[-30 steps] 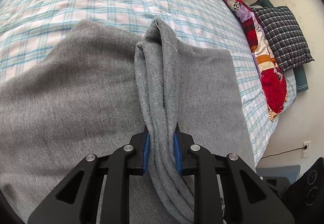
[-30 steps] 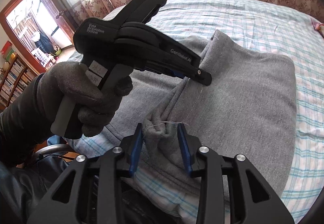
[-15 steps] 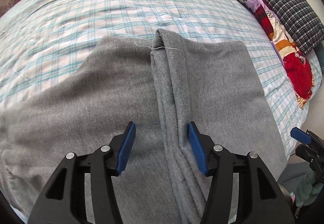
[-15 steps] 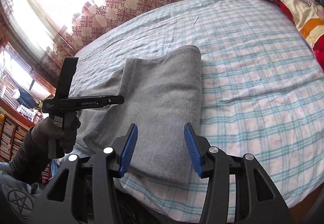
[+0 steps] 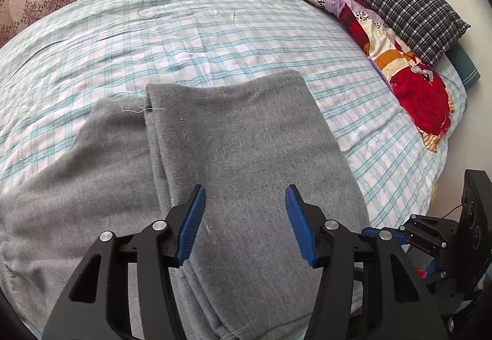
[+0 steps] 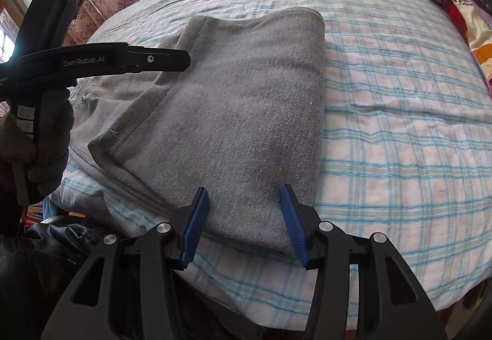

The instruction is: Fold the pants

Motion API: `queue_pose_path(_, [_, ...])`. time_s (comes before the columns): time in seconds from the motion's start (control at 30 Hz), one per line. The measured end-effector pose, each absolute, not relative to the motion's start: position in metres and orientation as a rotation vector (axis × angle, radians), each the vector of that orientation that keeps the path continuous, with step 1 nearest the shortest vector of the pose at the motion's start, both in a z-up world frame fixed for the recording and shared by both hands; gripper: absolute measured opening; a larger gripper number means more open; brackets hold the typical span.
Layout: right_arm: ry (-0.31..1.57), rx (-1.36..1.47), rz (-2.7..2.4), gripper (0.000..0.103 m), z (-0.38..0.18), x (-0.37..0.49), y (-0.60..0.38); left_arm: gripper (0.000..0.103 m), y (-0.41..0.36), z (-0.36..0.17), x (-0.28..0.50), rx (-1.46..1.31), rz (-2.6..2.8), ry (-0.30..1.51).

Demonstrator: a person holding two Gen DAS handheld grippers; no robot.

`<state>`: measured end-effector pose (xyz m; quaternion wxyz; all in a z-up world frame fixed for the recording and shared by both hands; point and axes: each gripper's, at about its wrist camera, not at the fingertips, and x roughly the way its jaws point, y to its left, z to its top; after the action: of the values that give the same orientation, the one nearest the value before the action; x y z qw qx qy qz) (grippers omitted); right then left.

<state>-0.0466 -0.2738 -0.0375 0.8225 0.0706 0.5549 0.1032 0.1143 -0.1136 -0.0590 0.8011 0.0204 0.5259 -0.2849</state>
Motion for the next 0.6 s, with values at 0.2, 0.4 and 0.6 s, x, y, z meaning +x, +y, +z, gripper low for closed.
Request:
queue_pose_path(0.2, [1.150, 0.201, 0.236, 0.049, -0.024, -0.041, -0.284, 0.057, -0.116, -0.074, 0.149, -0.022, -0.554, 1.148])
queue_pose_path(0.4, [1.037, 0.278, 0.193, 0.049, 0.004, -0.004, -0.309, 0.060, -0.110, -0.086, 0.162, -0.064, -0.535, 1.184])
queue_pose_path(0.6, [0.970, 0.309, 0.225, 0.049, 0.007, 0.064, -0.309, 0.060, -0.106, -0.096, 0.159, -0.065, -0.544, 1.186])
